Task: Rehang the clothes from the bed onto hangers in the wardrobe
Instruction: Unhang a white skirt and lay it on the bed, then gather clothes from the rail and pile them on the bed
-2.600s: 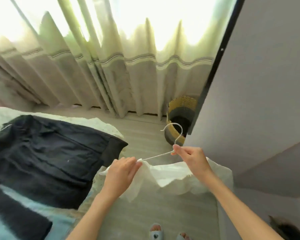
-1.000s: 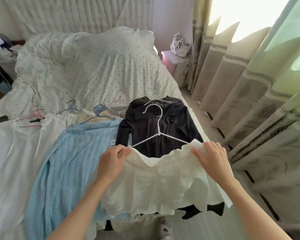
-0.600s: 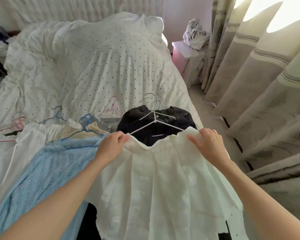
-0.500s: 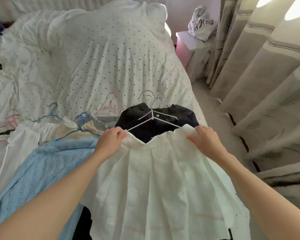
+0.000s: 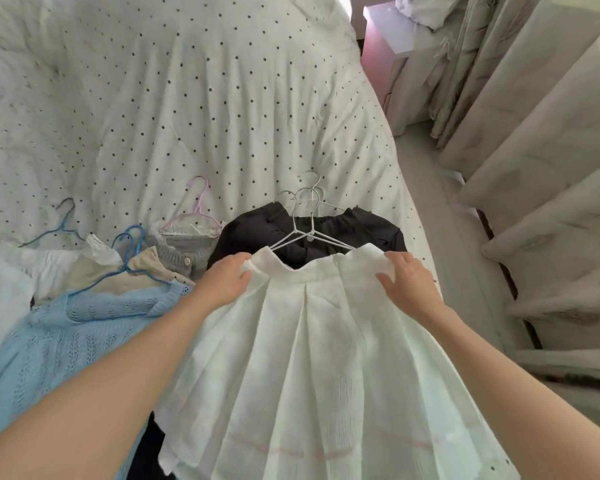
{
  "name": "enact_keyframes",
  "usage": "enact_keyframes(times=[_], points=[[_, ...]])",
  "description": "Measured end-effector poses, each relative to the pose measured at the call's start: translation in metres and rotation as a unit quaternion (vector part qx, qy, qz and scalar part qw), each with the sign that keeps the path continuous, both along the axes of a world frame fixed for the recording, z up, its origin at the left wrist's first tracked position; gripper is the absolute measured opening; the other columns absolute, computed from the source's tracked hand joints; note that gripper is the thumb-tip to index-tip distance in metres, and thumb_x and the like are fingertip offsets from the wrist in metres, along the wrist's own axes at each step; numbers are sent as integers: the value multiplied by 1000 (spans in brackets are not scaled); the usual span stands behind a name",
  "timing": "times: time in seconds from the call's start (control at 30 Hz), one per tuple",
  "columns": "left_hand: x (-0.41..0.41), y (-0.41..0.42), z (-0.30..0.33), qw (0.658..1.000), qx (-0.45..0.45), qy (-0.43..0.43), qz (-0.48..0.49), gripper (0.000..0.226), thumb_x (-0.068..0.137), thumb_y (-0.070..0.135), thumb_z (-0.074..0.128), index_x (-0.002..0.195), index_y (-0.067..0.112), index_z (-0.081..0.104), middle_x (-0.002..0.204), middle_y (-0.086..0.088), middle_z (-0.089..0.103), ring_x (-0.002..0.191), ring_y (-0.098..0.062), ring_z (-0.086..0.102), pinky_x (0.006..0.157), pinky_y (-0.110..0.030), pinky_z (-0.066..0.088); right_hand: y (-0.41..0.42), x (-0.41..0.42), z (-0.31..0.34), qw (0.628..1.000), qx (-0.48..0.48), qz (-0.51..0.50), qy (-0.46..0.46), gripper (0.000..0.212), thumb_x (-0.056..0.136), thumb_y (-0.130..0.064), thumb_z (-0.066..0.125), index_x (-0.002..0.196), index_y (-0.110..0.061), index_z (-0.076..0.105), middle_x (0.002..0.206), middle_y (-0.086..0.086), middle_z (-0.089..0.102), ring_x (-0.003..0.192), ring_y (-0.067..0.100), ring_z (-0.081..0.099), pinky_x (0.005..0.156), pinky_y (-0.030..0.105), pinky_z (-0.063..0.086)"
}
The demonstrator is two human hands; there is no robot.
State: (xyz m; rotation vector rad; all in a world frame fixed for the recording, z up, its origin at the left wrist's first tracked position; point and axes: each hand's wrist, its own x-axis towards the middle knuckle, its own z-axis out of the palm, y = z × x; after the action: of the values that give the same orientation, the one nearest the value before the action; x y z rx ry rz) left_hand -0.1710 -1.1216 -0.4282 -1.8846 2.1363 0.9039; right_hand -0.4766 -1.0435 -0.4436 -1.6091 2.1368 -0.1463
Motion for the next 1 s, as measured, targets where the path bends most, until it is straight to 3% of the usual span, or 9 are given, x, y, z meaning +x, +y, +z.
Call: enact_keyframes(times=[0.1, 0.23, 0.37, 0.5, 0.57, 0.7, 0.8, 0.9, 1.0], points=[[-4, 13, 8, 999, -21, 1, -35, 51, 95, 19, 46, 142, 10, 32, 145, -10, 36, 134, -25, 32, 108, -34, 26, 18, 2, 1, 999, -32, 26, 1, 52, 92, -27, 54, 137, -5, 40, 140, 14, 43, 128, 32, 39, 107, 41, 27], [-5, 45, 19, 989, -110, 38, -91, 54, 91, 29, 43, 137, 3, 39, 142, -16, 40, 134, -30, 33, 110, -37, 22, 50, 16, 15, 998, -55, 34, 18, 56, 92, -31, 55, 139, -7, 38, 146, 13, 37, 138, 29, 29, 113, 45, 17], [-8, 96, 32, 991, -69, 53, -98, 54, 95, 35, 42, 143, 13, 31, 150, -7, 29, 142, -25, 15, 113, -32, 11, 92, 37, 39, 996, -41, 66, 39, 58, 94, -36, 48, 145, -15, 28, 153, 10, 24, 143, 26, 17, 116, 44, 9], [-7, 139, 50, 980, -83, 23, -180, 62, 90, 50, 25, 145, 21, 25, 154, -4, 19, 144, -22, 5, 114, -34, 7, 145, 62, 69, 996, -49, 54, 50, 59, 94, -38, 49, 145, -15, 29, 152, 10, 25, 142, 27, 17, 116, 45, 8], [-10, 162, 61, 970, -99, 36, -220, 72, 84, 55, 15, 144, 19, 29, 152, -5, 24, 143, -25, 10, 115, -39, 10, 179, 76, 81, 997, -48, 33, 55, 59, 95, -41, 45, 146, -18, 25, 154, 7, 21, 144, 25, 13, 116, 42, 2], [-19, 215, 76, 924, -150, 70, -346, 57, 87, 44, 31, 132, 14, 49, 137, -11, 48, 132, -33, 38, 106, -50, 30, 258, 106, 102, 994, -69, -57, 68, 60, 92, -42, 50, 143, -16, 34, 151, 10, 29, 141, 30, 23, 113, 44, 6], [-23, 255, 83, 884, -166, 96, -426, 52, 87, 42, 36, 129, 14, 52, 133, -11, 52, 128, -33, 44, 101, -52, 35, 323, 129, 110, 987, -35, -138, 78, 59, 95, -46, 41, 146, -20, 27, 154, 7, 22, 143, 27, 15, 114, 43, 3], [-26, 288, 91, 863, -160, 116, -465, 53, 86, 42, 37, 126, 12, 53, 129, -15, 55, 124, -38, 46, 94, -53, 45, 389, 149, 118, 972, -22, -205, 113, 57, 91, -48, 39, 137, -16, 44, 142, 11, 44, 134, 30, 38, 108, 47, 20], [-34, 326, 103, 840, -152, 146, -501, 50, 86, 42, 37, 126, 13, 49, 129, -16, 54, 123, -38, 47, 95, -53, 44, 455, 163, 129, 949, -36, -291, 119, 55, 89, -42, 53, 136, -15, 45, 141, 10, 45, 133, 31, 38, 108, 47, 19]])
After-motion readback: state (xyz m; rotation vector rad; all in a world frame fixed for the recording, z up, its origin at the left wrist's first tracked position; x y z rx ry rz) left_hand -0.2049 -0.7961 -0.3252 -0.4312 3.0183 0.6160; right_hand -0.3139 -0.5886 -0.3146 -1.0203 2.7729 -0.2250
